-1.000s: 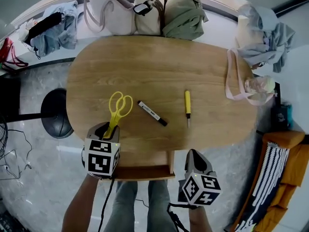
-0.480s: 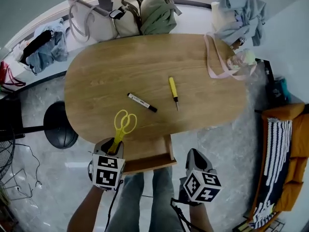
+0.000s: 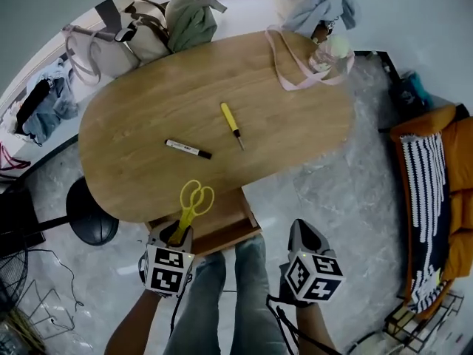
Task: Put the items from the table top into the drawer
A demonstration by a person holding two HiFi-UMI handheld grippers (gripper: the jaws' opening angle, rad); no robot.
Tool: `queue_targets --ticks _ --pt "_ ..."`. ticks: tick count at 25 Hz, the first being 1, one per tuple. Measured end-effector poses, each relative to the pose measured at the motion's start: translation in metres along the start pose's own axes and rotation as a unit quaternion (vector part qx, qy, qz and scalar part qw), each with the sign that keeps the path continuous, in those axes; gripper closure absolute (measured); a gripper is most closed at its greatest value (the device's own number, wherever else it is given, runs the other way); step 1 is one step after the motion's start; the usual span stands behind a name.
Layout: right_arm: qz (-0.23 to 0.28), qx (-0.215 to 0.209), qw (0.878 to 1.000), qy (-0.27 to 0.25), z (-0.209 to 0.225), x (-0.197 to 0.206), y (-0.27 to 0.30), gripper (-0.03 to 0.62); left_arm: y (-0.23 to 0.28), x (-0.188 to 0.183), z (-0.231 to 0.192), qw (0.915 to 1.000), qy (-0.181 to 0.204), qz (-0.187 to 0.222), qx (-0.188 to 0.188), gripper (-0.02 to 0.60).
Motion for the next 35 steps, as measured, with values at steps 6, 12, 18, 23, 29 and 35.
queue_targets --ticks 6,12,18,23,29,35 --pt "-0.002 0.027 0.999 0.037 0.025 0.022 -0.009 0.588 0.015 0.000 0.026 0.9962 0.072 -0.021 0.044 0.472" --pt "-0.015 0.045 0.996 0.072 0.039 0.047 -0.013 0.589 0.031 0.007 0.042 0.9889 0.123 -0.046 0.070 0.471" --pt "-0.024 0.054 0.995 0.085 0.048 0.060 -0.011 0.589 0.042 0.012 0.049 0.9818 0.153 -0.067 0.091 0.469" --pt "-0.022 0.048 0.995 0.084 0.044 0.059 -0.008 0.588 0.046 0.019 0.049 0.9825 0.135 -0.079 0.101 0.405" --pt "-0.019 0.044 0.996 0.078 0.041 0.054 -0.008 0.588 0.040 0.017 0.036 0.9876 0.114 -0.071 0.081 0.385" --pt "-0.020 0.041 0.996 0.078 0.037 0.051 -0.008 0.589 0.036 0.005 0.019 0.9894 0.115 -0.061 0.066 0.385"
Point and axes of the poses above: the fingertips, and each gripper's own axes: y forward along the fingers, z to its right, x out of its underside, the point moved 8 cm from there along -y, backward along the fingers, and after that the axes turned 5 degrees about y, right-handed, at the moved point
